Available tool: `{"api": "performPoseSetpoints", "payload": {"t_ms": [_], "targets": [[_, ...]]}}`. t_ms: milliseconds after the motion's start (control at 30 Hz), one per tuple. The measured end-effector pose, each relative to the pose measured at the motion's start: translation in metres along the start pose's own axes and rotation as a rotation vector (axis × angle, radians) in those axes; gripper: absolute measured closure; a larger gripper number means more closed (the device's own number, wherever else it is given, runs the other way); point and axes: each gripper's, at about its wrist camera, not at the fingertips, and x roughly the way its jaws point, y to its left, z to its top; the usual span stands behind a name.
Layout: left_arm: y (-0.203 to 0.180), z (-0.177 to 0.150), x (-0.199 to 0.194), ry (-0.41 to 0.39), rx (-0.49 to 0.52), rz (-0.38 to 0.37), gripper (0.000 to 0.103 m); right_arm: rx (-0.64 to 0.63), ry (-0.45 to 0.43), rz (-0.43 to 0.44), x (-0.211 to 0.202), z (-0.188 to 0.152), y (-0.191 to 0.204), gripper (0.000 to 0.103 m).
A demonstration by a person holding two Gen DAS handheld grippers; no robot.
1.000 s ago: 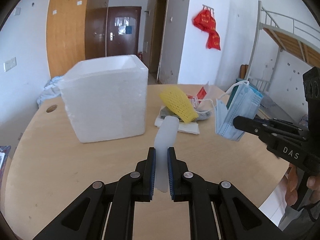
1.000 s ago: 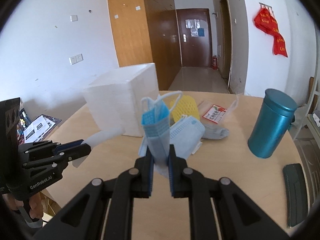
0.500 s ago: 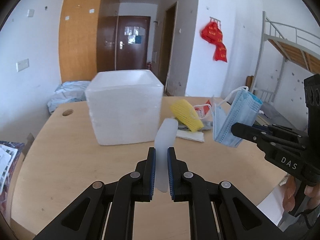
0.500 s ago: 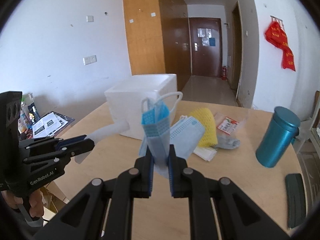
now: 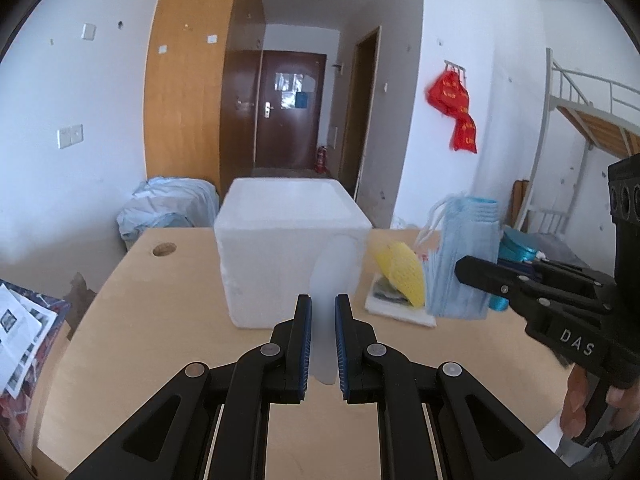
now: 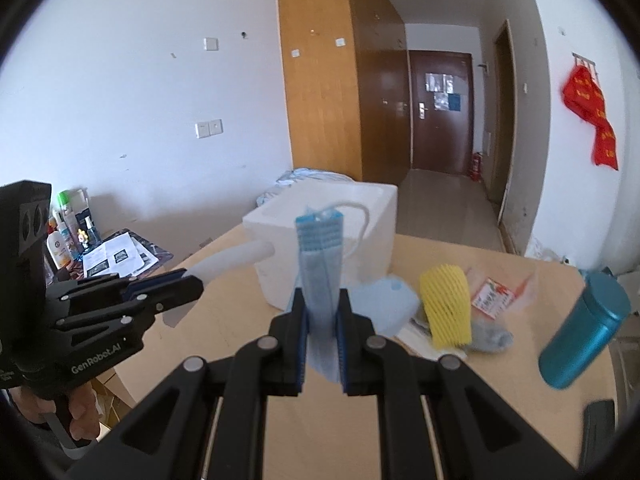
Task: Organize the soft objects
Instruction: 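Lift the foam tube with the left tool while the right tool carries the mask toward the foam box, then open the left tool over the foam box while the right tool drops the mask inside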
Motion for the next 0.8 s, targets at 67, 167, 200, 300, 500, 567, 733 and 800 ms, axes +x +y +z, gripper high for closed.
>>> {"api": "performPoseSetpoints", "payload": {"t_ms": [67,167,200,300,500,567,733,800], "targets": [[0.004,0.006,0.003,-0.007,-0.008,0.003,0.091,-0.002,0.0,0.004,0.005,0.006,0.0,0.087],[0.01,0.013,0.009,-0.011,-0.016,0.006,0.091,-0.007,0.0,0.01,0.013,0.013,-0.001,0.087],[0.01,0.014,0.011,-0.011,-0.014,0.008,0.091,-0.008,0.0,0.012,0.015,0.015,-0.001,0.087],[0.015,0.023,0.018,-0.014,-0.009,0.007,0.091,-0.005,-0.004,0.018,0.021,0.023,-0.002,0.09],[0.017,0.039,0.023,-0.041,0.001,0.009,0.091,0.004,-0.039,0.03,0.024,0.042,-0.004,0.095],[0.017,0.045,0.026,-0.043,0.0,0.006,0.091,0.0,-0.041,0.032,0.027,0.048,-0.004,0.095],[0.02,0.06,0.034,-0.049,0.0,0.003,0.091,-0.017,-0.048,0.026,0.034,0.062,-0.003,0.095],[0.021,0.066,0.038,-0.048,0.001,-0.007,0.091,-0.027,-0.049,0.026,0.037,0.064,-0.001,0.095]]}}
